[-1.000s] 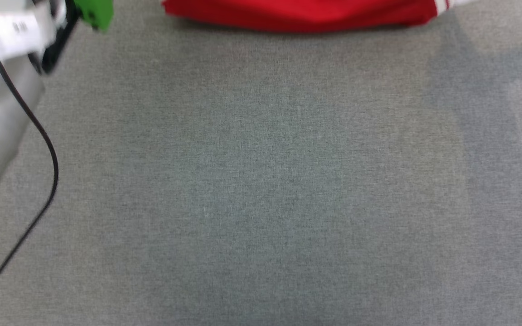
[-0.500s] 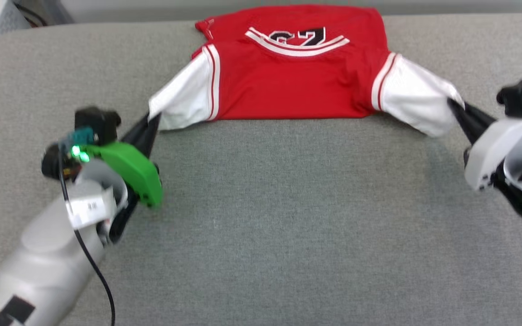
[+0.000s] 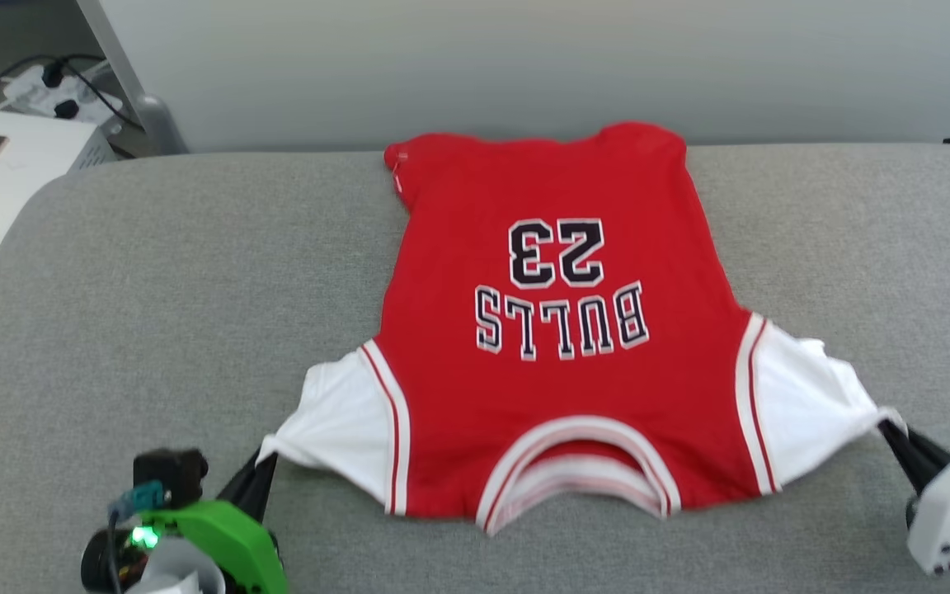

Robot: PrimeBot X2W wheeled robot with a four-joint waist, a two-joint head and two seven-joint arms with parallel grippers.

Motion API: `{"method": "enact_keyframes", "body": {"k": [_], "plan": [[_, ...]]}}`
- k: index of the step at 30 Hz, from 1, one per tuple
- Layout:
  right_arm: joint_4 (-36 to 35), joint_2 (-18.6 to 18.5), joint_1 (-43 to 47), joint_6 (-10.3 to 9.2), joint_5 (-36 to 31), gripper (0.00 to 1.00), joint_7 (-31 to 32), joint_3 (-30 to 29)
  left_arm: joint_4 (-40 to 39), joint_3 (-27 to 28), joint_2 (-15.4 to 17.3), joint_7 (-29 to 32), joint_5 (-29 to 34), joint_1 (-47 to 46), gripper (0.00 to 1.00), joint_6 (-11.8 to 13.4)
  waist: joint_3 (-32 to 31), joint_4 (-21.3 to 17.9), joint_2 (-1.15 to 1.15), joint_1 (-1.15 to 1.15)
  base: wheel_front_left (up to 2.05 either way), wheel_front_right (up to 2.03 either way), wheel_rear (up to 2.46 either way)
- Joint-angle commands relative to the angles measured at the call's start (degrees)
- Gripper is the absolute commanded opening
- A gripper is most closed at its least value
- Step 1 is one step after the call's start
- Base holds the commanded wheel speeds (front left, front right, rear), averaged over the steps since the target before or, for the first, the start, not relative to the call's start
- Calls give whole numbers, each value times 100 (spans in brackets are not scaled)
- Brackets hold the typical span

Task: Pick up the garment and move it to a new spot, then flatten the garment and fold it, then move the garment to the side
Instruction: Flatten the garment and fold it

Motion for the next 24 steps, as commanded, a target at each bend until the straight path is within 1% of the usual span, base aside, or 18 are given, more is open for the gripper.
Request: {"method": "enact_keyframes", "body": {"k": [1, 11, 17, 18, 19, 20, 21, 24], "plan": [[-56, -48, 320, -5, 40, 0, -49, -139, -71, 149, -8, -34, 22, 263, 0, 64, -181, 18, 0, 1, 0, 0, 0], [-463, 22, 2055, -5, -120, 0, -44, -1315, -342, 588, -182, -34, 243, 1271, 0, 196, -275, 92, 0, 1, 0, 0, 0], [-725, 224, 2598, -5, -283, 0, 185, -1852, -426, 751, -295, -34, 409, 1479, 0, 173, -233, 137, 0, 1, 0, 0, 0], [-757, 249, 2618, -5, -341, 14, 229, -1933, -428, 760, -306, -34, 434, 1474, 0, 169, -229, 140, 0, 1, 0, 0, 0], [-804, 281, 2626, -5, -414, 40, 288, -2038, -438, 770, -316, -34, 474, 1452, 0, 165, -223, 145, 0, 1, 0, 0, 0], [-850, 303, 2625, -5, -469, 91, 335, -2127, -455, 784, -325, -35, 509, 1432, 0, 166, -215, 149, 0, 1, 0, 0, 0], [-917, 319, 2612, -5, -553, 100, 398, -2232, -478, 801, -340, -35, 548, 1412, 0, 172, -207, 151, 0, 1, 0, 0, 0], [-1134, 337, 2542, -5, -777, 100, 518, -2550, -567, 874, -412, -35, 638, 1356, 0, 198, -173, 167, 0, 1, 0, 0, 0]]}}
